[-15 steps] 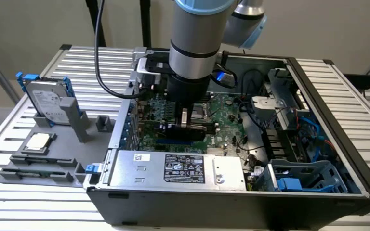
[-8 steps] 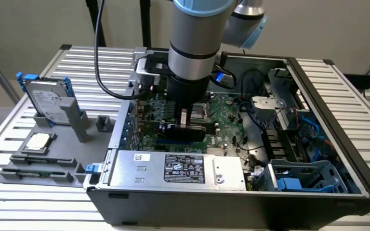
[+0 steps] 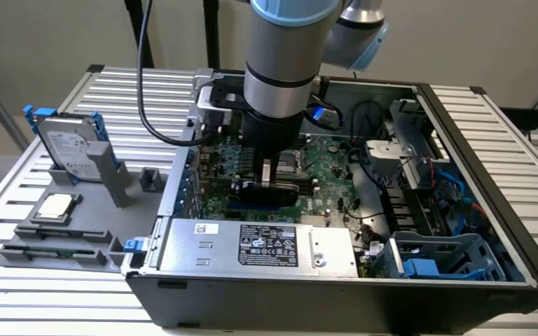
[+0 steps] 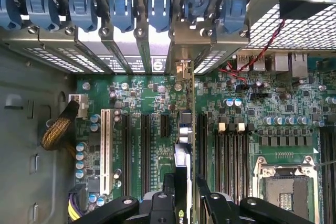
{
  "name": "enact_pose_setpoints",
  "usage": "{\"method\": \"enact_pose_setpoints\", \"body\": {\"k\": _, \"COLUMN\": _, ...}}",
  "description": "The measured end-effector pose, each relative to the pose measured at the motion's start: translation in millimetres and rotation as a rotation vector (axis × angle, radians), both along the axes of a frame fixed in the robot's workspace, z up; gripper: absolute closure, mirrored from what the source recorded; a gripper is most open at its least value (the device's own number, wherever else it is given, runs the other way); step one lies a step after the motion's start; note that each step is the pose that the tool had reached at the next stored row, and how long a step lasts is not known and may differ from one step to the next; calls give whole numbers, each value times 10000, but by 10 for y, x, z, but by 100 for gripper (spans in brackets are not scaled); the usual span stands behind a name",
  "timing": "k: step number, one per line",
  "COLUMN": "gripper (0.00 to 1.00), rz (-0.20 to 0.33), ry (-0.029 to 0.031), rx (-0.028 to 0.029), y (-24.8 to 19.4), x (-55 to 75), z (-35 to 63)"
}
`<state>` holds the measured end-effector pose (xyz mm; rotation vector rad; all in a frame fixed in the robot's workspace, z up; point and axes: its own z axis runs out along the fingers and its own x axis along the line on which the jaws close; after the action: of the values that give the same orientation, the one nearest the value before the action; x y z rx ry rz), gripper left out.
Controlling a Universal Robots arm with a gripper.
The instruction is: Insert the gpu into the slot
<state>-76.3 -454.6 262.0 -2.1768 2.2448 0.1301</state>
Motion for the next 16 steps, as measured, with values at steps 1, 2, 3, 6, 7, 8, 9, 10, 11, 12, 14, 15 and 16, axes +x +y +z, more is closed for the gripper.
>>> {"method": "enact_pose_setpoints", "body": {"k": 1, "gripper": 74, "rz": 0, "ry": 0, "rx": 0, "y": 0, "x": -3, "z": -1}}
{"method": "enact_pose_setpoints", "body": {"k": 2, "gripper": 74, "rz": 1, "ry": 0, "rx": 1, "y": 0, "x": -5, "z": -2}}
{"method": "enact_pose_setpoints", "body": {"k": 3, "gripper": 74, "rz": 1, "ry": 1, "rx": 1, "y": 0, "x": -5, "z": -2}}
{"method": "enact_pose_setpoints", "body": {"k": 6, "gripper": 74, "rz": 1, "ry": 2, "rx": 0, "y": 0, "x": -6, "z": -3}}
{"method": "enact_pose_setpoints", "body": {"k": 7, "gripper": 74, "rz": 0, "ry": 0, "rx": -1, "y": 1, "x": -6, "z": 0}}
{"method": "enact_pose_setpoints", "body": {"k": 8, "gripper": 74, "rz": 1, "ry": 0, "rx": -4, "y": 1, "x": -6, "z": 5}}
{"method": "enact_pose_setpoints", "body": {"k": 9, "gripper": 74, "rz": 1, "ry": 2, "rx": -11, "y": 0, "x": -6, "z": 12}}
{"method": "enact_pose_setpoints", "body": {"k": 10, "gripper": 74, "rz": 1, "ry": 6, "rx": -20, "y": 0, "x": -6, "z": 21}}
{"method": "enact_pose_setpoints", "body": {"k": 11, "gripper": 74, "rz": 1, "ry": 7, "rx": -26, "y": 0, "x": -6, "z": 26}}
{"method": "enact_pose_setpoints", "body": {"k": 12, "gripper": 74, "rz": 1, "ry": 6, "rx": -34, "y": 0, "x": -6, "z": 25}}
{"method": "enact_pose_setpoints", "body": {"k": 14, "gripper": 74, "rz": 1, "ry": 8, "rx": -52, "y": -1, "x": -6, "z": 25}}
{"method": "enact_pose_setpoints", "body": {"k": 15, "gripper": 74, "rz": 1, "ry": 8, "rx": -59, "y": 0, "x": -6, "z": 22}}
{"method": "enact_pose_setpoints", "body": {"k": 16, "gripper": 74, "rz": 1, "ry": 8, "rx": -67, "y": 0, "x": -6, "z": 19}}
